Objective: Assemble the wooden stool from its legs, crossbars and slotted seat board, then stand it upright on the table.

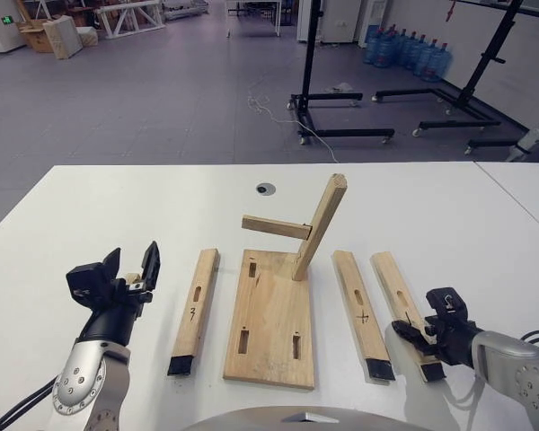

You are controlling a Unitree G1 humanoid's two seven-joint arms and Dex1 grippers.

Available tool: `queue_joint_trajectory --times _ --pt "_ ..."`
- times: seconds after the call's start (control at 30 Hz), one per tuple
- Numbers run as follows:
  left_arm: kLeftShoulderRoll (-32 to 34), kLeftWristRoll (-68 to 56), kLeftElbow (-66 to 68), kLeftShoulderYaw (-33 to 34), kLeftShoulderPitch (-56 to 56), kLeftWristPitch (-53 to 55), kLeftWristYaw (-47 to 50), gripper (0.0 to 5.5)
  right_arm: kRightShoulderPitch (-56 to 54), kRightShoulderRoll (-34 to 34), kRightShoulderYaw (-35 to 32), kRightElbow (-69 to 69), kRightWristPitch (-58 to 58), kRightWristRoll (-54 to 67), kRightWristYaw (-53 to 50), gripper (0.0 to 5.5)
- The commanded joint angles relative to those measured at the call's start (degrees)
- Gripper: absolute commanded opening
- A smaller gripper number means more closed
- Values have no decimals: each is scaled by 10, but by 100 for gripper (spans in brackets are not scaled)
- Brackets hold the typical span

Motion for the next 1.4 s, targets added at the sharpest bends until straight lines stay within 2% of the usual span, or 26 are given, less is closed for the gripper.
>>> queue_joint_trajectory --times 0.03,0.23,0.33,0.47,0.53,0.6,0.73,0.8,0.9,0.97,1.03,1.13,1.27,1.4 --pt "3 -20 16 5 -14 8 -8 344 4 -1 23 25 53 -8 4 376" --pt "-6 -11 36 -10 -26 1 -4 344 -32 23 -1 58 151 4 21 282" --pt "-10 3 54 -27 -37 -14 -9 344 -44 26 5 72 161 -5 21 225" --pt "-5 -2 80 -29 -59 -40 -35 344 -52 57 -10 99 144 -34 0 201" --pt "1 -14 95 -22 -82 -46 -51 344 -74 82 -15 118 100 -53 -13 201" --pt "12 -37 111 -6 -122 -42 -64 344 -142 112 -13 157 -17 -76 -22 201" --pt "44 -89 146 20 -199 -22 -97 344 -342 147 -23 284 -291 -123 -36 200" --pt "61 -138 157 31 -235 -6 -123 344 -458 154 -61 346 -399 -89 -10 200" --pt "89 -214 156 42 -266 22 -168 344 -562 157 -90 338 -433 11 62 200" --pt "119 -281 141 50 -274 50 -209 344 -604 161 -91 269 -384 145 124 200" --pt "153 -338 117 54 -264 75 -256 344 -614 157 -64 191 -336 259 167 200" --pt "201 -438 79 77 -232 105 -327 344 -587 170 9 114 -297 342 200 200" --pt "258 -601 73 103 -229 153 -365 344 -502 161 164 87 -323 254 295 200" --pt "288 -608 85 84 -259 167 -355 344 -454 151 269 110 -382 144 364 200"
